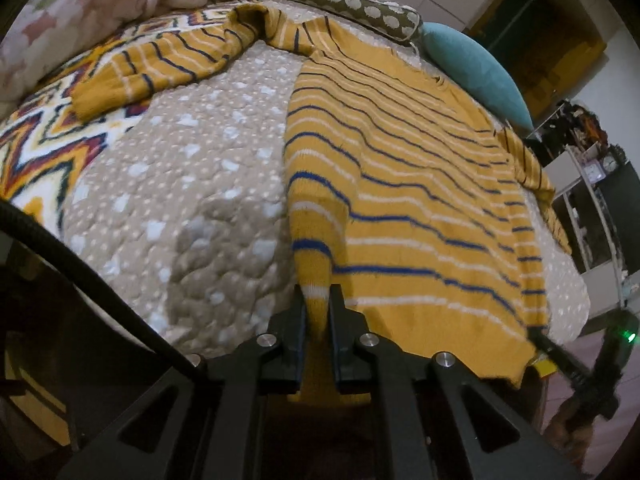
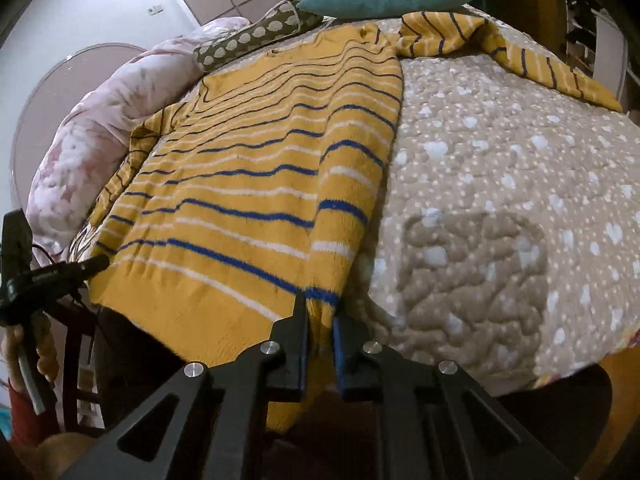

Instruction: Fold small clothes

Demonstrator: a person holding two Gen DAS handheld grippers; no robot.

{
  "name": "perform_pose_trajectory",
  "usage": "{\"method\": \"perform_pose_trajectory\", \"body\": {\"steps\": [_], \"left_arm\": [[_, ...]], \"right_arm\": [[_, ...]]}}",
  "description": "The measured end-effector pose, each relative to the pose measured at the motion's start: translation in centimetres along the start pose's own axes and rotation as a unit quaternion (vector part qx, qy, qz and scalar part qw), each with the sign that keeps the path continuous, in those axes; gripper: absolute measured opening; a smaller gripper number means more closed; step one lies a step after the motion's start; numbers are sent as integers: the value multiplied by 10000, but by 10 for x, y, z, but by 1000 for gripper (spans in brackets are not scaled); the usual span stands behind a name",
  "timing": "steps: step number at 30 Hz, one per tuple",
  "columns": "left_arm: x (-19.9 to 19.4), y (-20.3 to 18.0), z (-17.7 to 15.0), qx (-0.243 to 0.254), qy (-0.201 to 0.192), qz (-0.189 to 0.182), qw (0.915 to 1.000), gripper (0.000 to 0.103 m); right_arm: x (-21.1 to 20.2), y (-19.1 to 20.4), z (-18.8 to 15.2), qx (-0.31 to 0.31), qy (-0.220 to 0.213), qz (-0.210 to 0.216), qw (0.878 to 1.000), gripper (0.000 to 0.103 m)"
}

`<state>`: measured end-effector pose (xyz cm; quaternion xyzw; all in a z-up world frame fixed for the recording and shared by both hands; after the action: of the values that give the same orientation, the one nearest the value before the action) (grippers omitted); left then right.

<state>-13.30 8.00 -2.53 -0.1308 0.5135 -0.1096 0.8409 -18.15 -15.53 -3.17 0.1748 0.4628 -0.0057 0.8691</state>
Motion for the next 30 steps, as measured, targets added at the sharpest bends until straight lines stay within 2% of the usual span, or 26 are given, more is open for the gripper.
{"method": "perform_pose_trajectory", "body": {"steps": [1, 3, 4, 5, 6, 7, 8, 9, 10, 11, 13, 15, 17, 18, 22, 24, 25, 26, 28, 30], "left_arm": [[-6, 0, 1, 85, -95, 36, 9999, 15], [-18, 0, 4, 229, -304, 175, 9991, 29], [-26, -1, 9, 337, -472, 298, 9979, 35], [-33, -3, 13, 418, -624, 394, 9964, 48], [-40, -5, 19, 490, -809, 477, 9944, 62], [-46, -9, 25, 537, -1003, 539, 9920, 68], [-50, -12, 29, 550, -1115, 541, 9908, 73], [-51, -17, 33, 541, -1174, 469, 9905, 73], [-48, -22, 37, 516, -1144, 385, 9913, 73], [-46, -28, 39, 473, -1079, 279, 9926, 73], [-35, -37, 40, 378, -874, 10, 9955, 73], [-27, -47, 39, 368, -712, -55, 9968, 73], [-22, -53, 41, 427, -658, -12, 9969, 73], [-21, -56, 41, 439, -653, 15, 9969, 73], [-15, -65, 41, 430, -587, 30, 9973, 73], [-13, -68, 41, 434, -586, 45, 9973, 73], [-12, -68, 41, 435, -590, 57, 9973, 73], [-12, -68, 42, 428, -603, 64, 9972, 73], [-15, -67, 46, 420, -660, 29, 9969, 73], [-18, -63, 49, 417, -726, 35, 9965, 73]], "right_arm": [[-4, -2, 2, 38, -60, 18, 10000, 16], [-14, -8, 12, 45, -289, -80, 9995, 23], [-21, -15, 21, 18, -482, -264, 9985, 33], [-29, -26, 29, 5, -777, -571, 9953, 50], [-34, -35, 38, 16, -993, -777, 9920, 61], [-39, -48, 51, 25, -1306, -912, 9872, 81], [-40, -59, 62, 34, -1443, -934, 9851, 86], [-37, -75, 74, 108, -1480, -1056, 9833, 86], [-34, -98, 86, 358, -1465, -1283, 9802, 84], [-33, -125, 97, 784, -1481, -1342, 9767, 76], [-31, -168, 114, 1689, -1515, -988, 9689, 70], [-28, -210, 129, 2454, -1570, -802, 9533, 70], [-25, -248, 144, 2930, -1686, -926, 9366, 55], [-23, -261, 152, 3093, -1712, -946, 9306, 53], [-8, -298, 181, 3480, -1708, -958, 9168, 53], [0, -311, 197, 3614, -1647, -967, 9126, 37], [3, -316, 204, 3643, -1596, -1017, 9118, 11], [4, -323, 211, 3647, -1540, -984, 9130, 6], [-6, -334, 223, 3649, -1608, -1005, 9115, 6], [-31, -346, 231, 3521, -1816, -1519, 9055, 6]]}}
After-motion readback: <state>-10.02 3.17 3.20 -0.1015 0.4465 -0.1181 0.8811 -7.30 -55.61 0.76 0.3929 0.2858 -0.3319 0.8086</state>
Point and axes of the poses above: each gripper's, at about its wrist camera, not at the fingertips, and x roughly the way its jaws point, y to its left, z to its top, the point moved 8 cm from there along x, roughly the way its jaws point, and after that the axes turned 2 degrees about -y, right-handed, at the moved point
